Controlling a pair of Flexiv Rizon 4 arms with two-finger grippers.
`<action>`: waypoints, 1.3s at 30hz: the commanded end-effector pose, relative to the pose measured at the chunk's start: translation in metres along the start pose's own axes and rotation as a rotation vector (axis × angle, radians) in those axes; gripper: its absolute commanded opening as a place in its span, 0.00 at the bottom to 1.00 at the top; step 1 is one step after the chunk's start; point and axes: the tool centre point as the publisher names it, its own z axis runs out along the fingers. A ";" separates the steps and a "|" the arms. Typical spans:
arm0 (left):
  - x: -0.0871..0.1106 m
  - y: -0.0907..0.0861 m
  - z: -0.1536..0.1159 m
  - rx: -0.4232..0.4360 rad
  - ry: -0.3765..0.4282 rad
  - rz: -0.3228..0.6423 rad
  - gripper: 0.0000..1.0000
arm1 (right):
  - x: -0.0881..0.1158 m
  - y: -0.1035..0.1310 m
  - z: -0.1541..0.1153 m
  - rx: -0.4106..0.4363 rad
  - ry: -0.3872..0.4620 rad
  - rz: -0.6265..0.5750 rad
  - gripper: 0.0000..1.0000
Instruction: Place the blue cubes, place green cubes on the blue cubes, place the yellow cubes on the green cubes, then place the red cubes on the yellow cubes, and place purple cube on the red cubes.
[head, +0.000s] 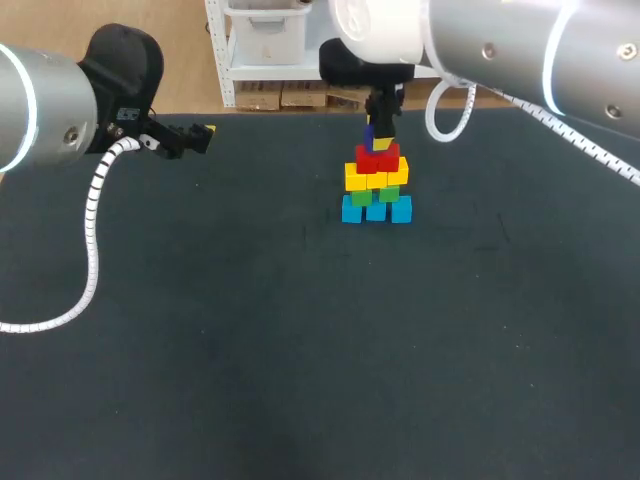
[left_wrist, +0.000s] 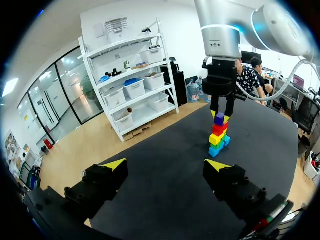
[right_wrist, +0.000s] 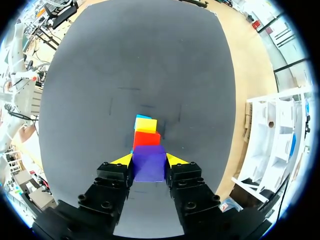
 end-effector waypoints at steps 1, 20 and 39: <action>0.000 0.001 0.001 0.006 -0.001 0.001 1.00 | 0.000 -0.002 0.001 -0.001 0.001 0.001 0.40; 0.000 0.001 0.001 0.006 -0.001 0.001 1.00 | 0.005 0.003 -0.013 0.045 -0.015 0.005 1.00; 0.000 0.001 0.001 0.006 -0.001 0.001 1.00 | 0.042 0.004 -0.060 0.121 -0.207 0.118 1.00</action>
